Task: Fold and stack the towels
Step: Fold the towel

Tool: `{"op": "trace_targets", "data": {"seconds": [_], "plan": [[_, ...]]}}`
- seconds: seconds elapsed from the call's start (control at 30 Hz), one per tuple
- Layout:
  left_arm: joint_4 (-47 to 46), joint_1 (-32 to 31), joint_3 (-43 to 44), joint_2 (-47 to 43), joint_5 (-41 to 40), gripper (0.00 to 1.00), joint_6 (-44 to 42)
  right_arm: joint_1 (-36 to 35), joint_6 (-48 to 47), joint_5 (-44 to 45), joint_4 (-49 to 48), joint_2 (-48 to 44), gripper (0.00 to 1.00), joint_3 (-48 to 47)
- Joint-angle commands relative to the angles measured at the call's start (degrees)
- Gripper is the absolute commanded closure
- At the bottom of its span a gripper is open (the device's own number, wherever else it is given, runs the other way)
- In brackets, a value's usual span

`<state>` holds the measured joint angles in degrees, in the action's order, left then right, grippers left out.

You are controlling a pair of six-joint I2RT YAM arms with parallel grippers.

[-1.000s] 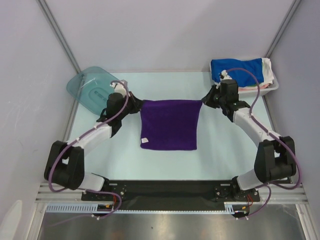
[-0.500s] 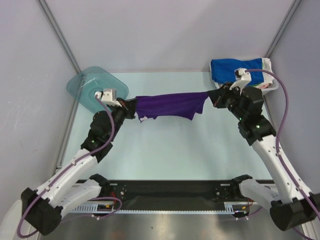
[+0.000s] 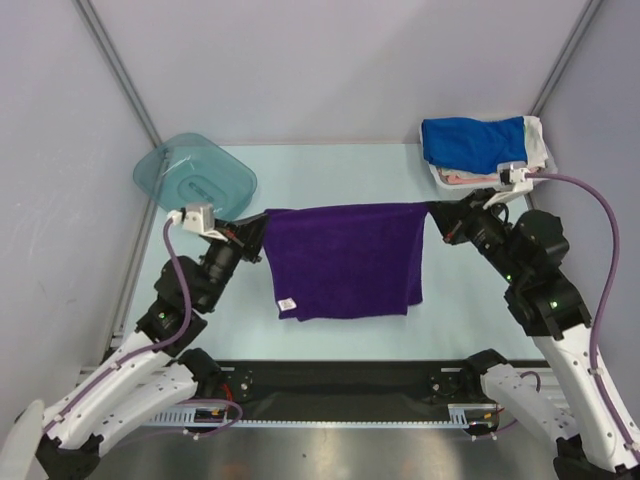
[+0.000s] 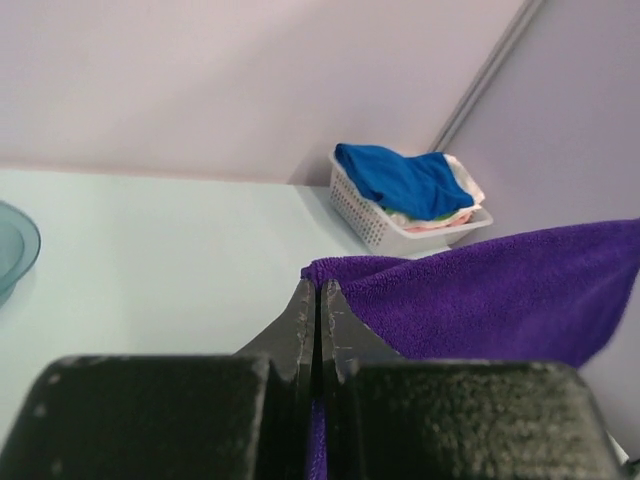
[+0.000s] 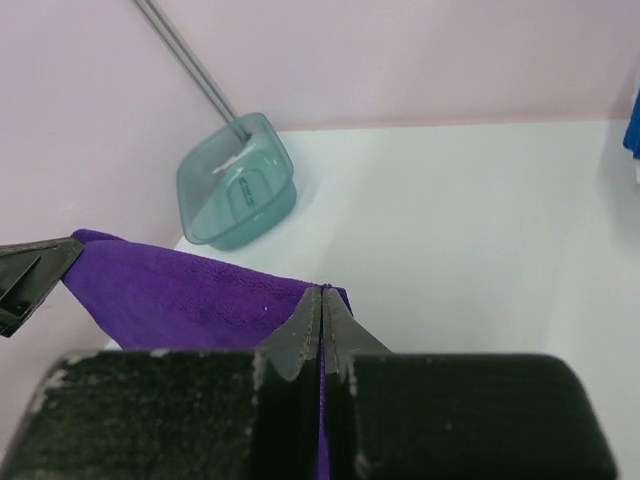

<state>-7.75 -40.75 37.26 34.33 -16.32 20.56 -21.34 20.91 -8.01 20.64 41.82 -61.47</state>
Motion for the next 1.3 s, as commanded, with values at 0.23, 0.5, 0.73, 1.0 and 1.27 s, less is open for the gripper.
{"op": "trace_targets", "data": {"seconds": [0.23,0.5,0.73,1.0,1.27], "plan": [[-7.8,15.9,9.3,41.2,9.5,0.98,10.9,7.5,3.3,-5.5,-13.9,33.0,1.0,0.7],[-10.2,24.2,30.7,74.0,19.2,0.99,13.6,13.6,7.7,-11.1,-20.9,75.3,0.94,-24.0],[-8.5,25.9,40.8,82.9,20.2,0.57,12.0,13.8,7.0,-6.9,-12.9,83.7,0.4,-40.1],[-8.2,25.7,36.0,75.3,19.0,0.53,11.3,12.6,7.1,-1.3,-9.9,73.2,0.41,-29.4],[1.3,18.4,20.6,59.0,8.7,0.59,12.0,4.9,7.0,4.8,-7.8,55.2,0.64,-8.3]]}}
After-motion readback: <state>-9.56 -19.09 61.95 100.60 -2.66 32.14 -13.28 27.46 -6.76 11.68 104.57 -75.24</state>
